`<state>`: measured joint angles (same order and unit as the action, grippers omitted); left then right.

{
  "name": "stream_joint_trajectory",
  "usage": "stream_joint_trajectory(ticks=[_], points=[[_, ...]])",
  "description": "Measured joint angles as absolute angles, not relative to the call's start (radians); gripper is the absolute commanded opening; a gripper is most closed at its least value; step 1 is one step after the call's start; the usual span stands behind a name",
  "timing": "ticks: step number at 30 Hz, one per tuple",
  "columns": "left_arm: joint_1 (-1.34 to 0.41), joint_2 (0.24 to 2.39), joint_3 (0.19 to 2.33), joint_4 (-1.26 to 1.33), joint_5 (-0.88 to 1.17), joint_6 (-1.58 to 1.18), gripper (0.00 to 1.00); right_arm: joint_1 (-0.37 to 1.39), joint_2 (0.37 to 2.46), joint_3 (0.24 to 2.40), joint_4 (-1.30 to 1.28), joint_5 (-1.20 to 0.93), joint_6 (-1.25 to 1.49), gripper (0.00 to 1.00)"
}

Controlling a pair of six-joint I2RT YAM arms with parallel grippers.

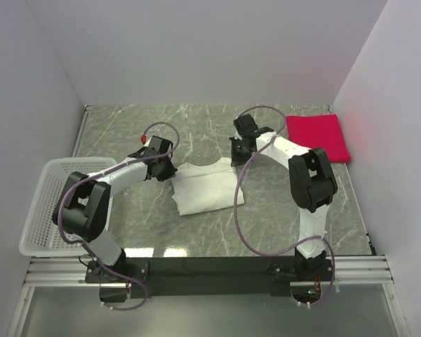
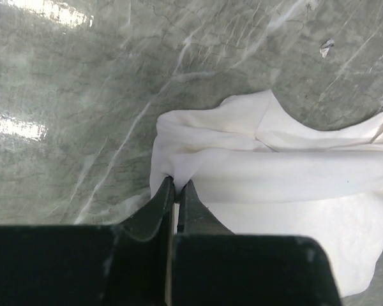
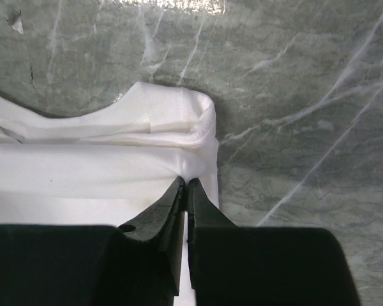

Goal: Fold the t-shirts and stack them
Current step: Fold the tshirt

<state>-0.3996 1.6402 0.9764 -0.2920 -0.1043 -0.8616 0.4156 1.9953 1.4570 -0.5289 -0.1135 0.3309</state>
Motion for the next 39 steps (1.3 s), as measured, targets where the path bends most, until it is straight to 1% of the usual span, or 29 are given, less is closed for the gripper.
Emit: stream_joint_trajectory(ticks=[2,3,4,6,7,8,9,11,15,16,18,22,23,24,26,27,28,31,33,34,37,39], points=[[-0.4,1.64,0.977,-0.289,-0.108,-0.856,0.04,0.414,1.995,1.46,-0.527,-0.114,0.337,0.1],[-0.4,1.641,0.977,-0.287,-0.11,-0.854,0.05,0.414,1.995,1.461,-0.526,-0.114,0.342,0.14],[-0.4,1.641,0.978,-0.287,-0.112,-0.853,0.09,0.413,1.996,1.462,-0.526,-0.114,0.347,0.17],[-0.4,1.647,0.982,-0.288,-0.123,-0.849,0.11,0.411,1.997,1.47,-0.528,-0.109,0.349,0.22],[-0.398,1.653,0.985,-0.289,-0.136,-0.847,0.15,0.407,1.998,1.475,-0.528,-0.101,0.349,0.27],[-0.396,1.659,0.987,-0.293,-0.148,-0.844,0.16,0.401,1.999,1.48,-0.527,-0.092,0.35,0.34],[-0.392,1.667,0.99,-0.297,-0.159,-0.839,0.2,0.393,1.999,1.485,-0.527,-0.086,0.351,0.36],[-0.386,1.682,0.999,-0.301,-0.176,-0.831,0.23,0.379,1.999,1.489,-0.524,-0.073,0.35,0.39],[-0.384,1.687,1.017,-0.315,-0.202,-0.812,0.49,0.366,1.992,1.485,-0.517,-0.06,0.351,0.39],[-0.384,1.681,1.019,-0.316,-0.207,-0.805,0.6,0.366,1.982,1.478,-0.514,-0.062,0.351,0.39],[-0.385,1.657,1.02,-0.324,-0.212,-0.803,0.65,0.368,1.946,1.454,-0.501,-0.08,0.351,0.38],[-0.395,1.541,1.014,-0.355,-0.228,-0.797,0.63,0.378,1.84,1.396,-0.477,-0.149,0.346,0.38],[-0.404,1.497,1.005,-0.352,-0.232,-0.797,0.6,0.384,1.817,1.384,-0.466,-0.171,0.345,0.38],[-0.416,1.454,0.992,-0.349,-0.234,-0.797,0.51,0.39,1.799,1.375,-0.455,-0.195,0.343,0.38],[-0.437,1.403,0.968,-0.339,-0.228,-0.797,0.47,0.399,1.787,1.365,-0.43,-0.25,0.342,0.37],[-0.446,1.394,0.958,-0.334,-0.222,-0.796,0.41,0.403,1.789,1.362,-0.415,-0.278,0.343,0.37],[-0.454,1.393,0.95,-0.327,-0.21,-0.793,0.39,0.407,1.796,1.36,-0.403,-0.306,0.343,0.36],[-0.464,1.454,0.945,-0.309,-0.179,-0.77,0.34,0.409,1.842,1.364,-0.375,-0.374,0.346,0.36],[-0.463,1.525,0.961,-0.305,-0.174,-0.755,0.3,0.409,1.897,1.391,-0.372,-0.408,0.348,0.36],[-0.46,1.572,0.979,-0.303,-0.172,-0.747,0.29,0.409,1.934,1.417,-0.369,-0.423,0.348,0.35],[-0.443,1.709,1.064,-0.301,-0.168,-0.726,0.29,0.407,2.054,1.508,-0.36,-0.458,0.351,0.34],[-0.423,1.789,1.127,-0.297,-0.154,-0.716,0.32,0.403,2.118,1.557,-0.356,-0.467,0.35,0.34]])
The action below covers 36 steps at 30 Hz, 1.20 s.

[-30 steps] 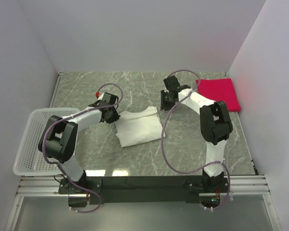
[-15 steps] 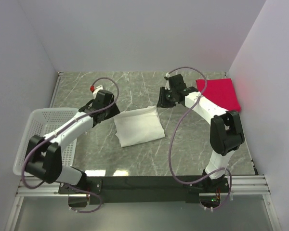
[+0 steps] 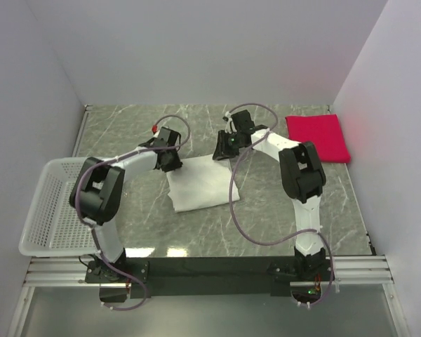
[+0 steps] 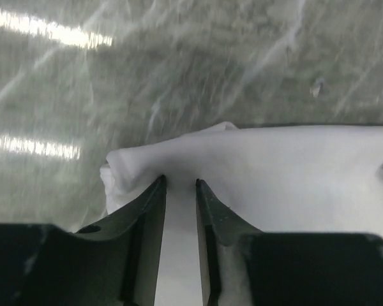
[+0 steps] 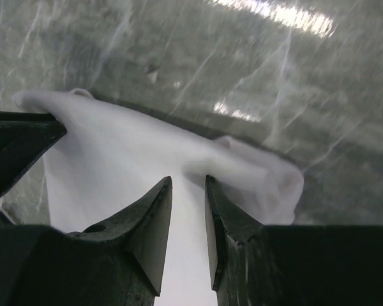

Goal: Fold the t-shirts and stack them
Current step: Fold the tshirt

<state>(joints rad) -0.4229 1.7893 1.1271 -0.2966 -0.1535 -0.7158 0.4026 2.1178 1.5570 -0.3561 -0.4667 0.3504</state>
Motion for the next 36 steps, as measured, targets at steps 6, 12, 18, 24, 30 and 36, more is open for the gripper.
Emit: stream_joint_trajectory(ticks=[6,12,18,24,30,36], points=[[-0.364,1.932,1.283,-0.293,-0.102,-0.693,0.48,0.352,2.214,1.62,-0.326,-0.51,0.384,0.34],[-0.352,1.903,1.293,-0.295,-0.055,-0.7,0.71,0.304,2.154,1.552,-0.232,-0.571,0.466,0.38],[-0.376,1.579,1.079,-0.29,0.017,-0.772,0.54,0.351,1.874,1.233,-0.009,-0.694,0.642,0.38],[-0.436,1.333,0.838,-0.186,0.114,-0.844,0.24,0.512,1.76,1.045,0.212,-0.774,0.745,0.34],[-0.438,1.425,0.688,-0.108,0.139,-0.887,0.11,0.56,1.867,0.94,0.354,-0.799,0.789,0.24],[-0.426,1.499,0.613,0.034,0.173,-0.96,0.03,0.524,2.006,0.869,0.444,-0.831,0.845,0.15]])
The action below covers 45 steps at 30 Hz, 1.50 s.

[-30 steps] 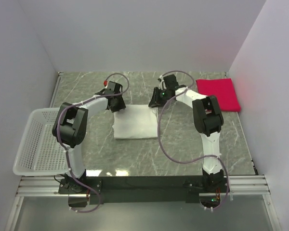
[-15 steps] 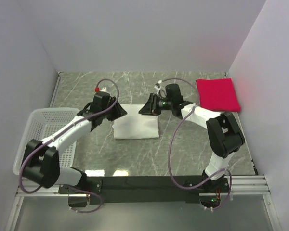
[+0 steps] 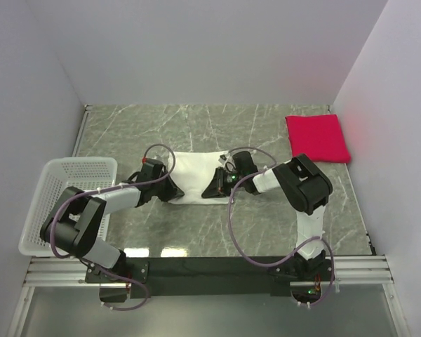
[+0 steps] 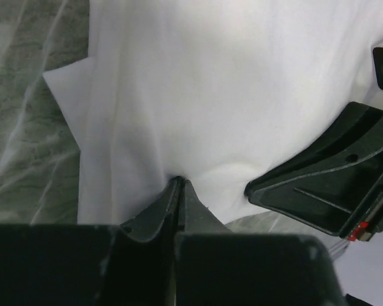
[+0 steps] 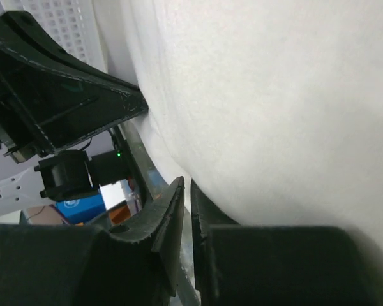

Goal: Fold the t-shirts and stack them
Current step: Fold the tshirt

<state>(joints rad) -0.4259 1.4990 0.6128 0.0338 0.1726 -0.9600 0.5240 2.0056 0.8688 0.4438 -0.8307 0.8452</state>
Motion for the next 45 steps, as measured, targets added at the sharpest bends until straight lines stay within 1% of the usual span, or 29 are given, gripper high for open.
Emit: stream_joint_trajectory(ticks=[3,6,8,12,17,19,23,25,28,30,31,35,38,41,45], points=[[-0.414,1.495,0.569,0.112,0.199,-0.995,0.03,0.493,1.99,0.841,0.465,-0.837,0.843,0.15],[-0.409,1.473,0.538,0.136,0.203,-1.012,0.06,0.455,1.951,0.807,0.454,-0.849,0.826,0.15],[-0.409,1.446,0.531,0.114,0.2,-1.011,0.09,0.43,1.917,0.797,0.406,-0.84,0.791,0.15],[-0.408,1.364,0.527,0.0,0.187,-1.003,0.11,0.405,1.846,0.794,0.294,-0.827,0.719,0.15],[-0.407,1.245,0.527,-0.108,0.158,-0.989,0.09,0.4,1.776,0.764,0.215,-0.825,0.662,0.15],[-0.407,1.235,0.527,-0.117,0.15,-0.986,0.07,0.389,1.774,0.746,0.2,-0.824,0.654,0.15],[-0.407,1.309,0.525,-0.115,0.141,-0.985,0.03,0.341,1.79,0.725,0.151,-0.813,0.648,0.14],[-0.405,1.36,0.512,-0.093,0.15,-0.999,0.01,0.323,1.81,0.725,0.146,-0.827,0.651,0.12],[-0.404,1.363,0.509,-0.074,0.147,-1.015,0.01,0.31,1.816,0.724,0.145,-0.836,0.657,0.11],[-0.404,1.35,0.499,-0.07,0.138,-1.032,0.02,0.302,1.814,0.717,0.149,-0.838,0.659,0.11],[-0.405,1.336,0.494,-0.076,0.126,-1.037,0.06,0.297,1.81,0.712,0.147,-0.839,0.66,0.1],[-0.406,1.259,0.494,-0.176,0.068,-1.029,0.14,0.283,1.774,0.712,0.119,-0.818,0.656,0.1],[-0.405,1.237,0.561,-0.27,0.023,-1.0,0.16,0.278,1.736,0.749,0.084,-0.803,0.659,0.11],[-0.389,1.271,0.688,-0.29,0.002,-0.956,0.16,0.278,1.724,0.86,0.083,-0.794,0.676,0.11],[-0.34,1.43,0.909,-0.258,0.002,-0.892,0.16,0.277,1.763,1.052,0.126,-0.786,0.716,0.11]])
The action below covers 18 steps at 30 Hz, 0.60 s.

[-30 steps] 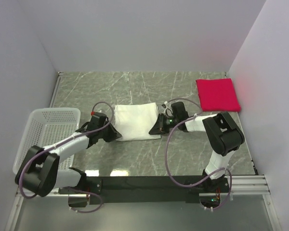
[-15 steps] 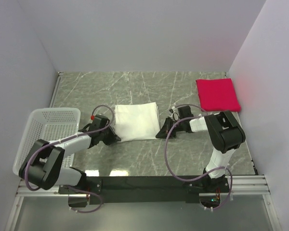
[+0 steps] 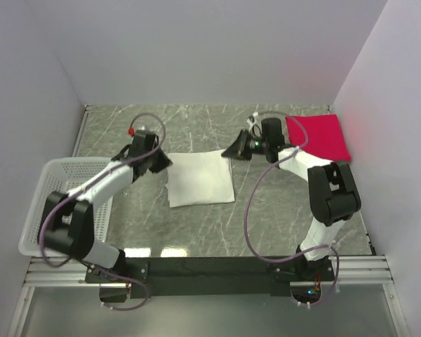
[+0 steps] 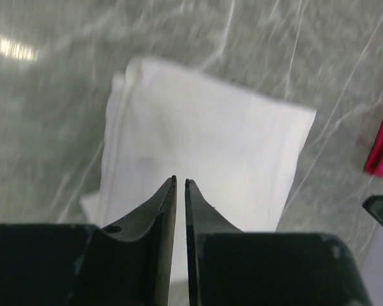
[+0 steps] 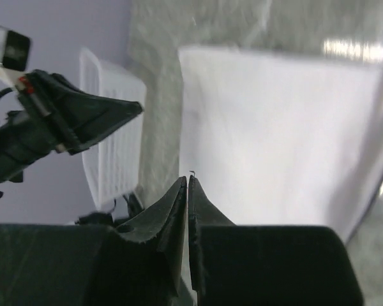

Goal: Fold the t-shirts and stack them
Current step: Fold the tshirt

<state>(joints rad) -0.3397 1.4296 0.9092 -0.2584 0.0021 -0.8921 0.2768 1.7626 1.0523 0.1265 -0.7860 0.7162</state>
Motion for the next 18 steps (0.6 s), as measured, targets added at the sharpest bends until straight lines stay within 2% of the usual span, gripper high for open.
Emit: stream_joint_trajectory(ticks=[8,12,18], points=[[-0.253,1.828,1.2,-0.202,0.024,-0.805,0.14,0.261,2.056,1.329,0.247,-0.768,0.804,0.11],[-0.23,1.943,1.213,-0.19,0.048,-0.807,0.14,0.238,2.177,1.328,0.271,-0.749,0.847,0.11],[-0.222,1.956,1.222,-0.168,0.067,-0.807,0.15,0.186,2.224,1.262,0.337,-0.753,0.906,0.11]])
